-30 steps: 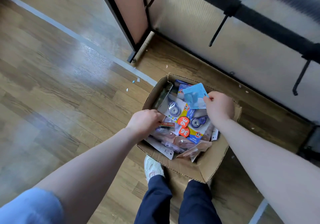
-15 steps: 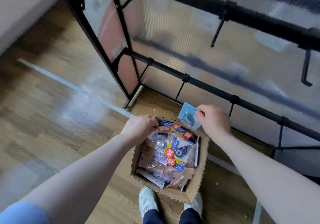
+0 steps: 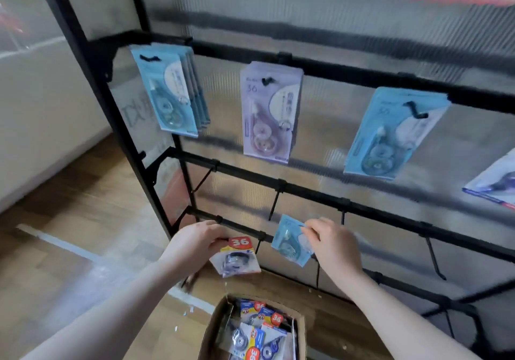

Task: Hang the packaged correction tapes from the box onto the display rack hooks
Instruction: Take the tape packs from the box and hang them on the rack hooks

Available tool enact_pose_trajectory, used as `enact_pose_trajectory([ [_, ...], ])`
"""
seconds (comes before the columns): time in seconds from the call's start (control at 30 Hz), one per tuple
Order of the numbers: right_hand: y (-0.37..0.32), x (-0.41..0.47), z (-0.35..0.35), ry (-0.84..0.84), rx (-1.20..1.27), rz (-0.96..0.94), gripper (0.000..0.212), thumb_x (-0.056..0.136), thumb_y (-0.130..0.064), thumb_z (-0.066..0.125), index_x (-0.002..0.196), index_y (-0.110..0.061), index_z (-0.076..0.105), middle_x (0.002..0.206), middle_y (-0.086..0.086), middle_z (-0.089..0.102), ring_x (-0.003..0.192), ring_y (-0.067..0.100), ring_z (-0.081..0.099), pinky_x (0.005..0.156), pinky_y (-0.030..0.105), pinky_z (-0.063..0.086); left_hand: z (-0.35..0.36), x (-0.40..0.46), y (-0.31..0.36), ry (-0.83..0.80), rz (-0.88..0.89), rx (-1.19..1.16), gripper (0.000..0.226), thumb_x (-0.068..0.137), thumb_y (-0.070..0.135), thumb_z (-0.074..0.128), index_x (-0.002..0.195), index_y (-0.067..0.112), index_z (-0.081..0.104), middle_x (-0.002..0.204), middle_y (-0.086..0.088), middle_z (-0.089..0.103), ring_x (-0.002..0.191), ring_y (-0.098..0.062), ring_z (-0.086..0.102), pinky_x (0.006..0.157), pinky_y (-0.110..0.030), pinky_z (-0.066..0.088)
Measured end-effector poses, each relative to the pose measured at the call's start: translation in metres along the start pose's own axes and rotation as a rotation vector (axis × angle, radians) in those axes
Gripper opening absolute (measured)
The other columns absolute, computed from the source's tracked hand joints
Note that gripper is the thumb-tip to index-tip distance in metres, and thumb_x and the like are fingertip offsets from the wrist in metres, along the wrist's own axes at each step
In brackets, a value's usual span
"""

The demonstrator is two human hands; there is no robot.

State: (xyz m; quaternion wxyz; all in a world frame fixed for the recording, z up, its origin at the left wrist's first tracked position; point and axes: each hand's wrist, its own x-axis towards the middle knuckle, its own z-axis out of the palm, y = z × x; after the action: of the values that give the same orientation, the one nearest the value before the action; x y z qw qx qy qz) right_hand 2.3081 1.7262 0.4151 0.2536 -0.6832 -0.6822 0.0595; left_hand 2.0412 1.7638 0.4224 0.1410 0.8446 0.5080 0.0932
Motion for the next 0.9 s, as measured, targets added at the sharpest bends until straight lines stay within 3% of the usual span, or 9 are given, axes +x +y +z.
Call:
enact_pose_trajectory([
  [0.07,-0.011,0.006,-0.029,0.070,-0.012,-0.041,0.004,0.082,-0.019,0.069,0.082,-0.015,0.071,0.075,-0.004,0.067,0.059,0.003,0.045,0.047,0.009,0.019,-0.029,0.001,0.012,0.033,0.030,0.013,0.021,0.090,0.032,0.057,0.106,0.024,0.067,0.099,0.009,0.063,0.089,-0.011,0.060,0.069,-0.018,0.042],
  [0.2,-0.027,0.017,-0.075,0.159,-0.049,-0.097,0.015,0.070,-0.016,0.080,0.068,-0.021,0.066,0.061,-0.009,0.060,0.052,0.009,0.052,0.044,0.016,0.033,-0.073,0.006,0.033,0.062,0.074,0.016,0.019,0.089,0.035,0.058,0.103,0.025,0.067,0.099,0.009,0.063,0.089,-0.011,0.060,0.072,-0.020,0.043],
  [0.27,-0.033,0.023,-0.095,0.211,-0.042,-0.120,0.015,0.070,-0.016,0.080,0.068,-0.021,0.066,0.061,-0.009,0.060,0.052,0.009,0.054,0.043,0.021,0.038,-0.091,0.009,0.043,0.081,0.089,0.017,0.023,0.087,0.039,0.056,0.102,0.026,0.067,0.099,0.011,0.063,0.091,-0.010,0.060,0.072,-0.017,0.040],
  [0.37,-0.040,0.032,-0.124,0.284,-0.022,-0.175,0.014,0.070,-0.013,0.080,0.071,-0.019,0.068,0.063,-0.010,0.061,0.055,0.008,0.057,0.045,0.021,0.044,-0.115,0.016,0.057,0.147,0.124,-0.043,0.047,0.074,0.057,0.042,0.093,0.025,0.070,0.089,0.009,0.065,0.082,-0.006,0.057,0.065,-0.012,0.036],
  [0.43,-0.042,0.038,-0.143,0.336,-0.004,-0.209,0.012,0.070,-0.011,0.080,0.075,-0.017,0.070,0.068,-0.010,0.065,0.061,0.007,0.062,0.051,0.019,0.048,-0.126,0.021,0.067,0.166,0.160,-0.078,0.050,0.071,0.058,0.041,0.088,0.022,0.071,0.085,0.007,0.066,0.082,-0.008,0.055,0.064,-0.012,0.035],
  [0.63,-0.039,0.048,-0.191,0.499,-0.017,-0.254,0.003,0.077,-0.013,0.074,0.076,-0.013,0.071,0.069,-0.007,0.066,0.060,0.007,0.060,0.056,0.008,0.036,-0.153,0.032,0.098,0.141,0.179,-0.046,0.048,0.075,0.056,0.042,0.098,0.023,0.068,0.095,0.007,0.065,0.086,-0.012,0.061,0.073,-0.024,0.046],
  [0.77,-0.032,0.056,-0.215,0.550,-0.029,-0.237,0.026,0.084,-0.032,0.052,0.077,-0.015,0.071,0.069,-0.008,0.066,0.058,0.008,0.060,0.053,0.009,0.033,-0.169,0.040,0.119,0.172,0.222,-0.026,0.031,0.083,0.046,0.054,0.096,0.022,0.068,0.092,0.007,0.065,0.083,-0.013,0.061,0.070,-0.022,0.044],
  [0.9,-0.026,0.066,-0.232,0.553,-0.034,-0.213,0.014,0.076,-0.022,0.062,0.077,-0.013,0.073,0.070,-0.005,0.068,0.057,0.012,0.062,0.051,0.014,0.038,-0.182,0.050,0.136,0.197,0.265,-0.017,0.023,0.087,0.042,0.058,0.095,0.023,0.069,0.090,0.010,0.067,0.081,-0.011,0.061,0.067,-0.023,0.045],
])
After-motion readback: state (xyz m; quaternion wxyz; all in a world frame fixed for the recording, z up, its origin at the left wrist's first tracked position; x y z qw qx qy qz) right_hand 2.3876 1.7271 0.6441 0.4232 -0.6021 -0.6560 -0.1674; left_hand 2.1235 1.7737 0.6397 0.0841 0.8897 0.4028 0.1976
